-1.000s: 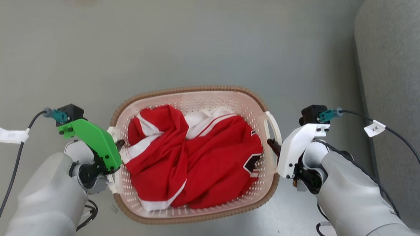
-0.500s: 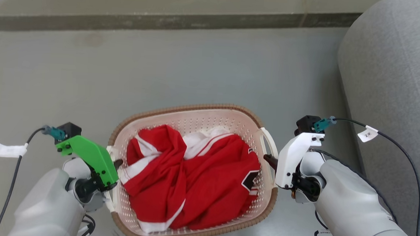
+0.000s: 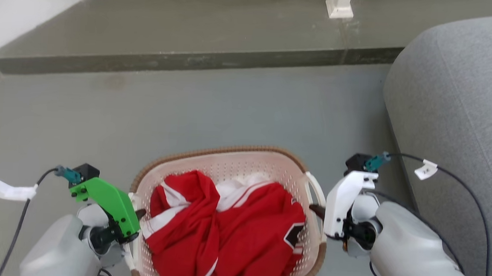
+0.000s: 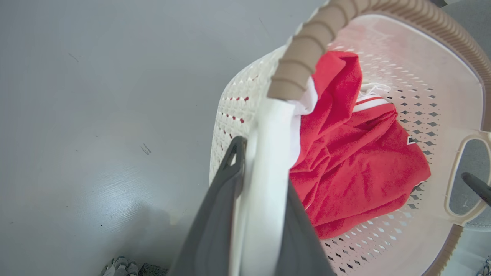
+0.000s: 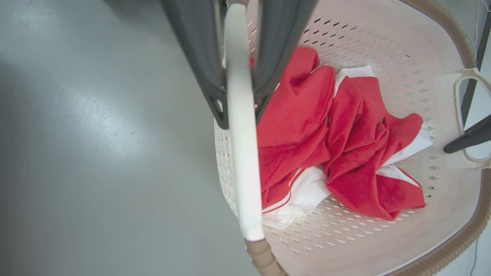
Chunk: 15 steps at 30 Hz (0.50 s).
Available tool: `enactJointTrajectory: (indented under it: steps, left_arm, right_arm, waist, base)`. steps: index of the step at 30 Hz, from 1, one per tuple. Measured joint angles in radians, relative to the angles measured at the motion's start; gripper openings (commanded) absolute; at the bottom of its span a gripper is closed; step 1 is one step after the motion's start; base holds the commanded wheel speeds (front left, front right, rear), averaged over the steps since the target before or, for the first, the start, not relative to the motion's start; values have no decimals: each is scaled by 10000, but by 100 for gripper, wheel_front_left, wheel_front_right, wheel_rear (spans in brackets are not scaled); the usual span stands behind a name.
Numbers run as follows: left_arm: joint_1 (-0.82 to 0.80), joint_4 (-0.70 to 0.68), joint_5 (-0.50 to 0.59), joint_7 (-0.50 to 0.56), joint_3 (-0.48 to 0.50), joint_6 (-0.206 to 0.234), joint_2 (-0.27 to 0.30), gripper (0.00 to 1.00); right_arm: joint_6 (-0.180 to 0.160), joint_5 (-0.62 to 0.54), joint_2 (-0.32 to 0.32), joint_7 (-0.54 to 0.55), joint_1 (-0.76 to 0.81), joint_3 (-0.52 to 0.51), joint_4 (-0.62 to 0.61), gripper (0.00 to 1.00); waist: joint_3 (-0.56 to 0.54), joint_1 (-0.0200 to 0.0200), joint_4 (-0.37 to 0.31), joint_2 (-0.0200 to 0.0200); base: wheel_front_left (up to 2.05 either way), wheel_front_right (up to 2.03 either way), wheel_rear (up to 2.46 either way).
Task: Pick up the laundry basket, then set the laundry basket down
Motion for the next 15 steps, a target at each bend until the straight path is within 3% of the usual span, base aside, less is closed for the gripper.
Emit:
enactJointTrajectory:
  steps: [15]
  left_arm:
    - [487, 104, -305, 165, -148, 0, -12, 0]
  right_arm:
    - [71, 188, 27, 318, 357, 86, 134, 0]
  waist:
    - [-763, 0, 18, 0]
  base:
    - [0, 0, 0]
